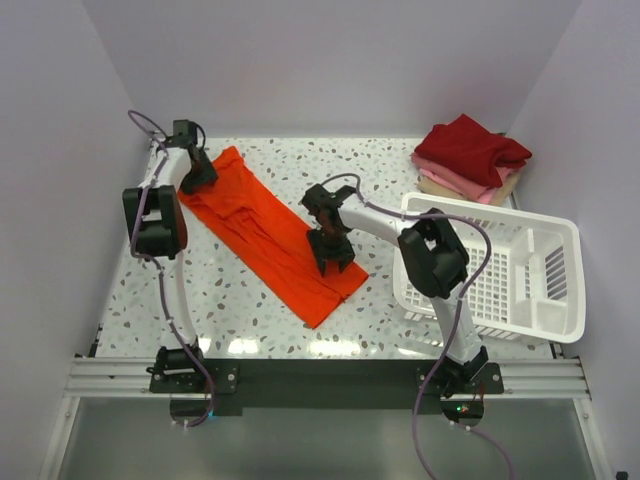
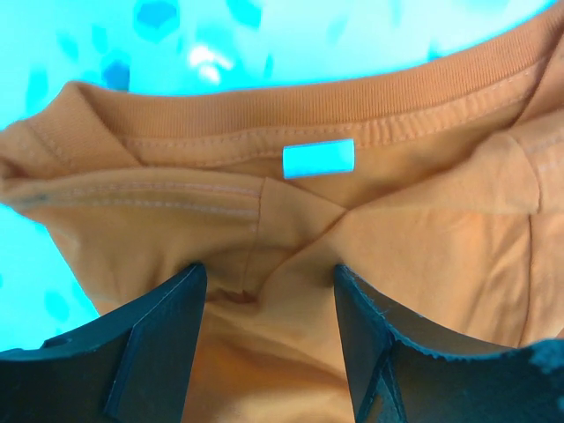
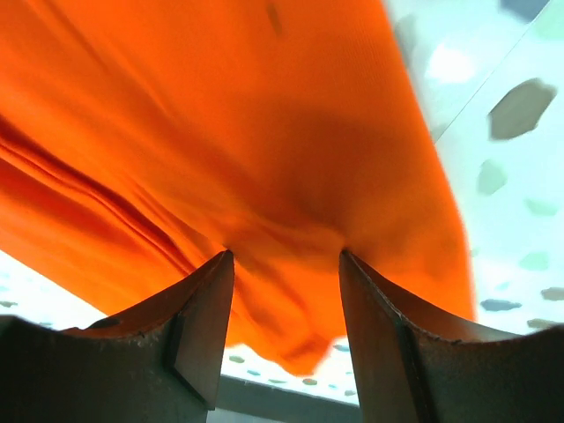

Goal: Fold and stack the t-shirts
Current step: Fold the tshirt

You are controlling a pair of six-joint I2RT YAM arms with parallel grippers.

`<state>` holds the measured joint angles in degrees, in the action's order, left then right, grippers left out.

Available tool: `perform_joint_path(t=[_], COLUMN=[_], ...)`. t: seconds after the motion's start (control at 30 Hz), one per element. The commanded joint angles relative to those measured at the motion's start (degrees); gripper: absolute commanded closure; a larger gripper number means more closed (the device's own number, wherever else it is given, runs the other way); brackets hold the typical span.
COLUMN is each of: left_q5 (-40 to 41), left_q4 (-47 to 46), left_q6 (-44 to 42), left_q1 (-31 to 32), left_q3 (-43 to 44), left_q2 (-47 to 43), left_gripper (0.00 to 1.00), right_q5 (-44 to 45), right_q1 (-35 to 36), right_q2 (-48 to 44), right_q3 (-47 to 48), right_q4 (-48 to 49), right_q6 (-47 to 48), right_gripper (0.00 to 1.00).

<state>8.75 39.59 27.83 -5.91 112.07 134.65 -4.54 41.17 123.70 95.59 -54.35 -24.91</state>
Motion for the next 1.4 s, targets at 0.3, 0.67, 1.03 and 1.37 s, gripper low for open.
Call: perform_joint_path(t=[0.3,0.67,1.03,1.37], left_q5=[-3.21,-4.27,-2.78,0.82], left_q4=[-3.91,-4.97,-1.72,-1.10], left_q6=[0.12,0.81,1.96,0.38], left_q1=[0.55,5.47,5.38,4.69], left_q3=[10.63,-6.41,-12.76,-8.38], left_q2=[1.68,-11.42,-7.92,-2.73], left_gripper=[0.35,0.34,0.34,0.34], right_q5=[2.34,-5.57,-7.42,-7.86], right_q1=[0.14,0.32,0.93,3.48], right_q2=[0.05,-2.76,-4.78,-5.13], right_q3=[13.74,3.83,-6.29,-8.40], right_q4=[-11.22,-2.44,4.60,5.74], right_q6=[2.05,10.75,9.18,5.48], right_gripper=[0.40,0.40,0.39,0.39])
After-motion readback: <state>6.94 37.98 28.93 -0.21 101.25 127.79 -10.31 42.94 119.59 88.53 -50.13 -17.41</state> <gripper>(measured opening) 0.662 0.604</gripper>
